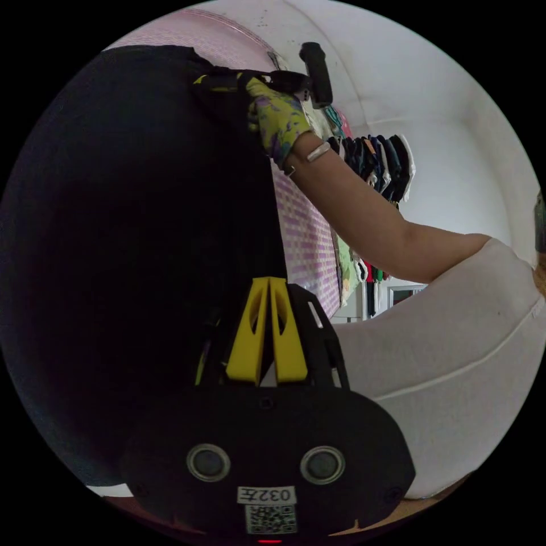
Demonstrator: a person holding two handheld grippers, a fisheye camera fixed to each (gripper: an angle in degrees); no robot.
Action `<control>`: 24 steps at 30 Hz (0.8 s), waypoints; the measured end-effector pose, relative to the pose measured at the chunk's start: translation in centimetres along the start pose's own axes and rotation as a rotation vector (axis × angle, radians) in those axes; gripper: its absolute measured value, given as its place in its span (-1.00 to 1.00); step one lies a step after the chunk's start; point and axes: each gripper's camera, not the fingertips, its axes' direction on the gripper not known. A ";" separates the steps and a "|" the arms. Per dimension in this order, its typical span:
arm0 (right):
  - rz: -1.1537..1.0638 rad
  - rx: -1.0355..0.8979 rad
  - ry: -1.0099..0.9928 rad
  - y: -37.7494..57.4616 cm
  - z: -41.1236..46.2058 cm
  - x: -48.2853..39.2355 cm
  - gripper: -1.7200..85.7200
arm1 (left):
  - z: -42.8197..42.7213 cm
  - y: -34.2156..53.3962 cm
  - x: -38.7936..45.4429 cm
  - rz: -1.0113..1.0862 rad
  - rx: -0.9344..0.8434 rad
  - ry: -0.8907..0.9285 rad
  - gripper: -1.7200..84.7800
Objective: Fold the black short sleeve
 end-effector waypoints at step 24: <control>0.343 0.221 -0.198 1.6 -11.9 19.9 -0.97 | -4.8 -1.4 -6.5 -0.088 0.003 0.036 -0.98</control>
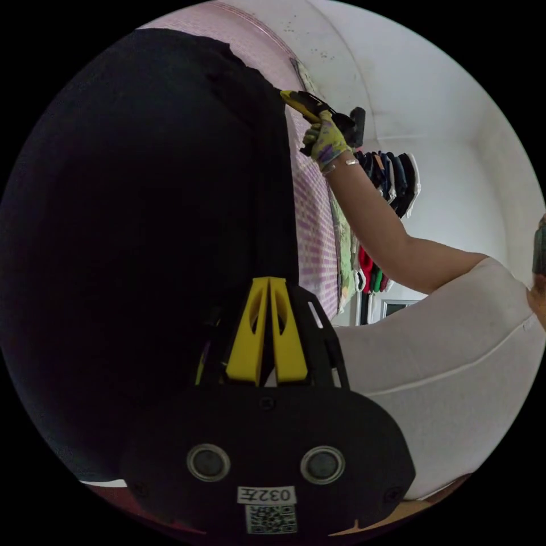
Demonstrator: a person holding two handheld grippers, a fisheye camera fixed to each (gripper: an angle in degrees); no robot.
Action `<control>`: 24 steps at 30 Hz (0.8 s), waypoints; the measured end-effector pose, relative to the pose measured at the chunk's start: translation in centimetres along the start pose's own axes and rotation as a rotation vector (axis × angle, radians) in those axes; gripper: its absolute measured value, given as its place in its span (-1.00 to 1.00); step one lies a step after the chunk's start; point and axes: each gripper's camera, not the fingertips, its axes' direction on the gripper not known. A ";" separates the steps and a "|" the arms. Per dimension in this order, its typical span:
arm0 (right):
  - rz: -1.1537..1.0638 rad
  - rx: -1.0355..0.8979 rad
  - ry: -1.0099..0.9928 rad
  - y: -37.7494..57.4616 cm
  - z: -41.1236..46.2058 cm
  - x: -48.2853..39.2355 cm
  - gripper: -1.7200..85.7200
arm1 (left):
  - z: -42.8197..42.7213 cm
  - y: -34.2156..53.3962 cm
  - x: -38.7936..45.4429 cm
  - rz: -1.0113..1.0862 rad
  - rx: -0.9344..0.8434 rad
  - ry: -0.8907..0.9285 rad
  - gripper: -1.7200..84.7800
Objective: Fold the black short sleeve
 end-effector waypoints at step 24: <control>-0.539 -0.231 0.198 -0.2 0.9 -21.5 -0.86 | -1.6 -3.7 -1.2 0.037 -0.117 -0.039 -0.98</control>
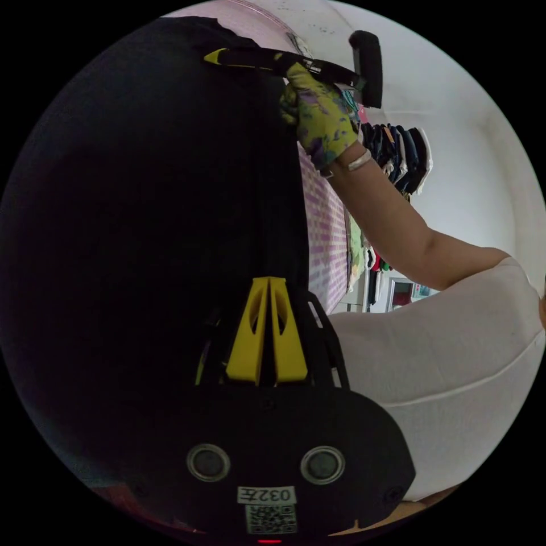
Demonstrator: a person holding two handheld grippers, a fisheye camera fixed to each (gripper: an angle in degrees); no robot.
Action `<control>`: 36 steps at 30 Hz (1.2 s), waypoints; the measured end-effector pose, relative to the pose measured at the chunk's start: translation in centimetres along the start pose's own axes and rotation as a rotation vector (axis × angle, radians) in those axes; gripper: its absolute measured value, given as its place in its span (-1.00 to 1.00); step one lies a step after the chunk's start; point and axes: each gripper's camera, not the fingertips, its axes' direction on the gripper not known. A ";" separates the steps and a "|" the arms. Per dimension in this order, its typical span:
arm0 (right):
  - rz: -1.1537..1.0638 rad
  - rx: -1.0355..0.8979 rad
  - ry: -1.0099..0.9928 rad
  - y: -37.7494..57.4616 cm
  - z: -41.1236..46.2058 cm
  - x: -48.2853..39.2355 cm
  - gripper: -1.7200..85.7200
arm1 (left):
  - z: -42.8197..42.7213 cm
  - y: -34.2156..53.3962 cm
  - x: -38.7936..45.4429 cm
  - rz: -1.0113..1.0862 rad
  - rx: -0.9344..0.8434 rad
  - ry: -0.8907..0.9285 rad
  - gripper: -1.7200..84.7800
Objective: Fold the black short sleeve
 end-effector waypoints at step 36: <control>-0.077 -0.062 -0.210 -24.2 -6.1 -10.0 -0.79 | -34.0 28.0 -10.3 -0.213 0.520 -0.239 -0.80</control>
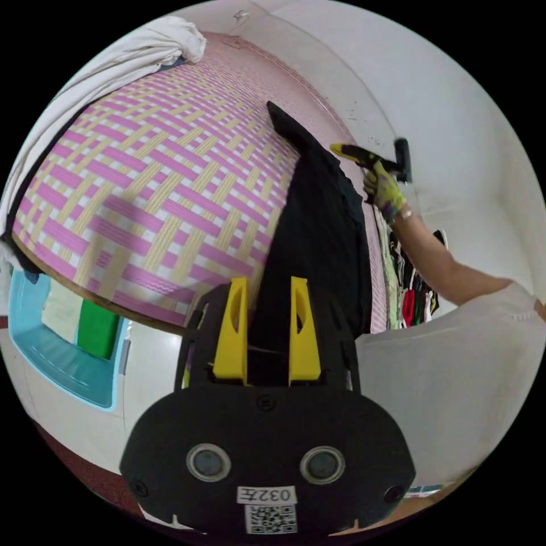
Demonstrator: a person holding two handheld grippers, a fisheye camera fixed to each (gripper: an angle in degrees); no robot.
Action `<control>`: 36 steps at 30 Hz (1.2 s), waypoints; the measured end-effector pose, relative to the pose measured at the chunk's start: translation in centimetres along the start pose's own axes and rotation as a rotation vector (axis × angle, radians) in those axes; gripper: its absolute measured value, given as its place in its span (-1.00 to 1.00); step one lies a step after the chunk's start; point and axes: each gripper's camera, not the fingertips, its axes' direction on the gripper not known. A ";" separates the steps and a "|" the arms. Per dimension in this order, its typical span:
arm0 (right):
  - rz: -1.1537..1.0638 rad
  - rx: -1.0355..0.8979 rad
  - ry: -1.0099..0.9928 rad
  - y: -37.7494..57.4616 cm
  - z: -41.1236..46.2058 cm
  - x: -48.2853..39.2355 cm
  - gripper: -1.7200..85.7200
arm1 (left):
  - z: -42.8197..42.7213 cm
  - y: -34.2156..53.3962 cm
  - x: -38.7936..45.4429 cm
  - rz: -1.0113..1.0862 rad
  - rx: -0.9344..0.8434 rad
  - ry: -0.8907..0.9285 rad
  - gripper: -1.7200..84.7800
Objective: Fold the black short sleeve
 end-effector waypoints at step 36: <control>0.924 0.667 -0.512 35.7 7.6 25.7 -0.98 | 13.6 -7.8 23.7 0.421 -0.355 -0.015 -0.99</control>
